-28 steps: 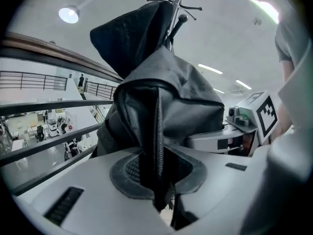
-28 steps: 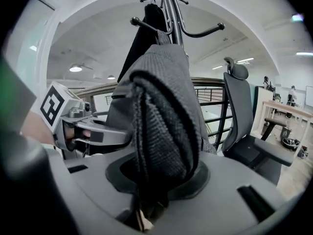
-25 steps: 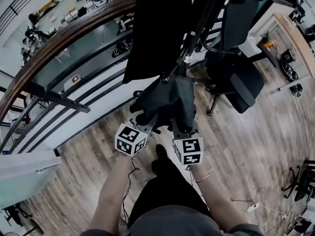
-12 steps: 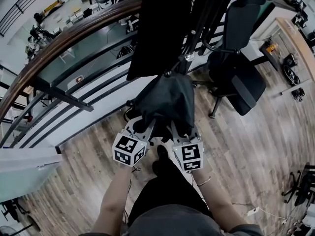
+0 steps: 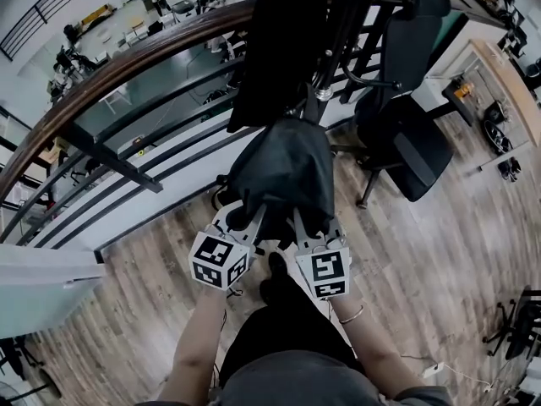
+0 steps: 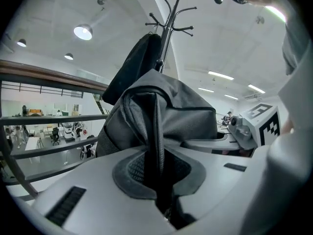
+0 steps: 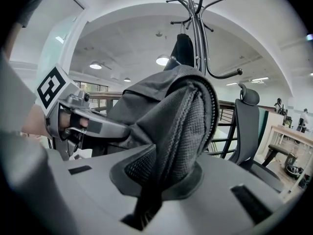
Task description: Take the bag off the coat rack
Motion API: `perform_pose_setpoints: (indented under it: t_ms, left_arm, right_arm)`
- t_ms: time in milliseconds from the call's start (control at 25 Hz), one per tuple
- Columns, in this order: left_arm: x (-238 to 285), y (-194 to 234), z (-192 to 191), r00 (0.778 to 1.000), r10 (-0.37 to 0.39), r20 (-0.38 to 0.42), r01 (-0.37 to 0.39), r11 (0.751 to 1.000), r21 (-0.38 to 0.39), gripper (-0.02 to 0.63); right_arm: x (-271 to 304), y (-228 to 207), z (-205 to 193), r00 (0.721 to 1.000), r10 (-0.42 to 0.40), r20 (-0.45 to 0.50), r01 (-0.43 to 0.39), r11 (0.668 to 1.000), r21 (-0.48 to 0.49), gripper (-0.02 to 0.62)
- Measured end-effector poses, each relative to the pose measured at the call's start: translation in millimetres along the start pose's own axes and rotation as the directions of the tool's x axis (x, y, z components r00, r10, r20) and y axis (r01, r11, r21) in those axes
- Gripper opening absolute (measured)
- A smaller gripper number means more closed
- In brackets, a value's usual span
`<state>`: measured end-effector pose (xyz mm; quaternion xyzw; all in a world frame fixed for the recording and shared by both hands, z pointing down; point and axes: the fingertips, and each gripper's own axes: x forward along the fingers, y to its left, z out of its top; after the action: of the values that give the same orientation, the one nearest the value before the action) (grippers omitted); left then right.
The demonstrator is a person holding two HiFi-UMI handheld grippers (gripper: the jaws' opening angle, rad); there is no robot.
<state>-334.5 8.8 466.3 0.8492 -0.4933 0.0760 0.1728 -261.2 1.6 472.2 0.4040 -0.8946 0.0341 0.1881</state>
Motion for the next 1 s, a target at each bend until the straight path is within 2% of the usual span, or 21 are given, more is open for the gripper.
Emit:
perform_pose_setpoints:
  t_ms: [400, 1000]
  left_arm:
    - [-35.2, -13.7, 16.1, 0.997, 0.039, 0.063, -0.039, 0.999, -0.002, 0.040]
    - [-80.2, -32.5, 10.5, 0.992, 0.096, 0.086, -0.096, 0.995, -0.004, 0.037]
  right_arm:
    - [-26.7, 20.1, 23.2, 0.999, 0.017, 0.043, -0.015, 0.999, -0.046, 0.032]
    - [-58.1, 53.9, 25.0, 0.995, 0.069, 0.069, -0.065, 0.996, -0.064, 0.031]
